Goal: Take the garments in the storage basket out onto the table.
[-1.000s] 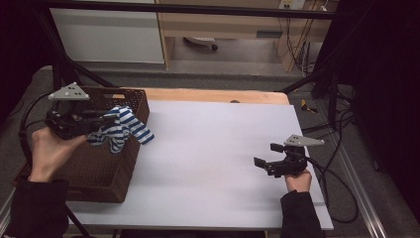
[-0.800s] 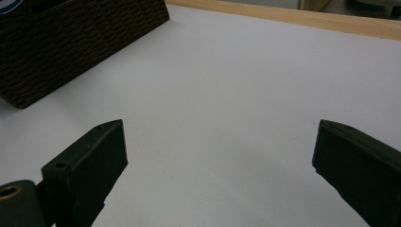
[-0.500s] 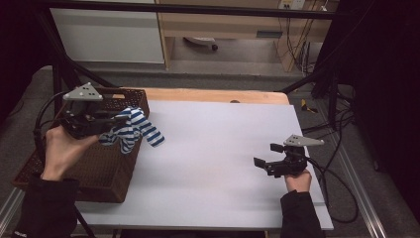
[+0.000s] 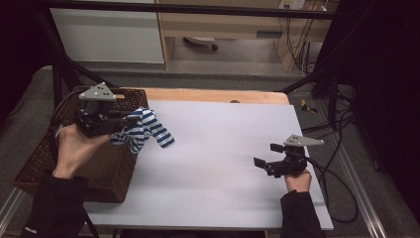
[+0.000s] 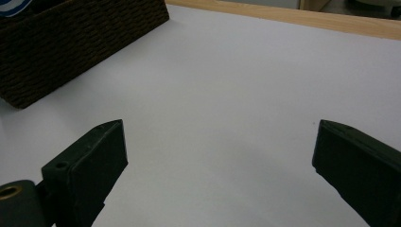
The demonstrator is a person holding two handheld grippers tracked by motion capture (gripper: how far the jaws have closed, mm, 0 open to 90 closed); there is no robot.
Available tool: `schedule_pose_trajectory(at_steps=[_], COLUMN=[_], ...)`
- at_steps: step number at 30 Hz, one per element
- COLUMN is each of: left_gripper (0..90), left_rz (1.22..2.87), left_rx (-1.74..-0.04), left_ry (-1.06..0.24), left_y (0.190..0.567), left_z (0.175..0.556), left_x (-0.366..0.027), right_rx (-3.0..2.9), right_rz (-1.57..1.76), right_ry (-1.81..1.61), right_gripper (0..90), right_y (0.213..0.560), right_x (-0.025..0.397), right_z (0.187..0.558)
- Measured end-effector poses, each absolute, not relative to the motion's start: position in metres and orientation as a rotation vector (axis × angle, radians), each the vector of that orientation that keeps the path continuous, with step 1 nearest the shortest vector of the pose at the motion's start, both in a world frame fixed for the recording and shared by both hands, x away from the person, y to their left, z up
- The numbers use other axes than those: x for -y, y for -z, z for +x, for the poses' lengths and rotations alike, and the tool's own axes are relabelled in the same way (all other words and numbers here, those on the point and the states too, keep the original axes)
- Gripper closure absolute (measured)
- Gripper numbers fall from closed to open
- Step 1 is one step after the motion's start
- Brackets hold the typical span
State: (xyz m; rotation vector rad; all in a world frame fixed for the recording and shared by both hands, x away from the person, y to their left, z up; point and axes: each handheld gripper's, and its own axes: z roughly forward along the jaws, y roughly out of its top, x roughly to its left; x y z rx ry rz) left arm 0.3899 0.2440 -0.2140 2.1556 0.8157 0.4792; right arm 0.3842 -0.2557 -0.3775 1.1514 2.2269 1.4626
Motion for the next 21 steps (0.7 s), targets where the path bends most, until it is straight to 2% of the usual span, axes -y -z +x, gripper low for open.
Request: schedule_pose_trajectory(at_steps=[21], left_gripper=[76.6], left_rz=[2.202], left_rx=[-0.758], left_ry=[-0.424], left_y=[0.234], left_z=[0.399], left_x=[-0.206], right_rx=[-2.228], right_rz=[1.152], right_ry=[-1.458], right_gripper=[4.4], right_y=[0.378], right_x=[0.256], right_z=[0.384])
